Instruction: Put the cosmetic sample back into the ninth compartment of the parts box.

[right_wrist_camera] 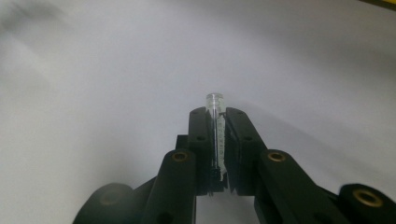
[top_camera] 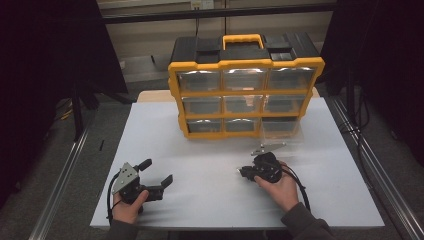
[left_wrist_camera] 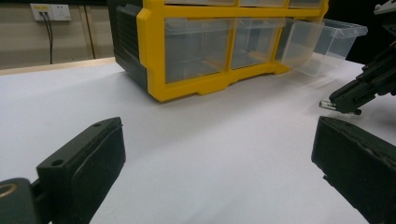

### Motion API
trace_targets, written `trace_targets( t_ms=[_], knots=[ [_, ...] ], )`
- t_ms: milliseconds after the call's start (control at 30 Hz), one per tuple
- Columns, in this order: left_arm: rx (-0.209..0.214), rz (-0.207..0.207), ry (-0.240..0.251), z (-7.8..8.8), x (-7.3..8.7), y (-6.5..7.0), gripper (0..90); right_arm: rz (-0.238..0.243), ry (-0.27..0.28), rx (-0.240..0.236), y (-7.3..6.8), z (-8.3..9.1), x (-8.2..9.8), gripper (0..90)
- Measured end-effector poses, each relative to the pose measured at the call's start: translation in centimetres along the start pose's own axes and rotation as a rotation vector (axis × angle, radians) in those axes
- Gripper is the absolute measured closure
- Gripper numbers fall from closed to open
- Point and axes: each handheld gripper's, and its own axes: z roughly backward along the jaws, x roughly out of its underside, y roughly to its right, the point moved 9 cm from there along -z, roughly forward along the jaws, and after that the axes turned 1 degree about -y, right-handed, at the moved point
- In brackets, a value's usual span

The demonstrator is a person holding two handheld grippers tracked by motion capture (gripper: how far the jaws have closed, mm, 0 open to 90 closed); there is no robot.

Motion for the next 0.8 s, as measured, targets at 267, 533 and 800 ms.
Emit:
trace_targets(
  t_ms=[267, 533, 800],
  knots=[
    [0.003, -0.001, 0.005, 0.0, -0.1, 0.0, 2.9, 0.005, 0.011, -0.013, 0.1, 1.0, -0.8, 81.6],
    [0.001, 0.001, 0.005, 0.0, -0.1, 0.0, 2.9, 0.012, 0.018, -0.023, 0.4, 2.1, -1.7, 81.5],
    [0.0, 0.001, 0.006, 0.0, -0.1, 0.0, 2.9, 0.011, 0.005, -0.032, 0.9, 3.0, -2.2, 81.6]
  ],
)
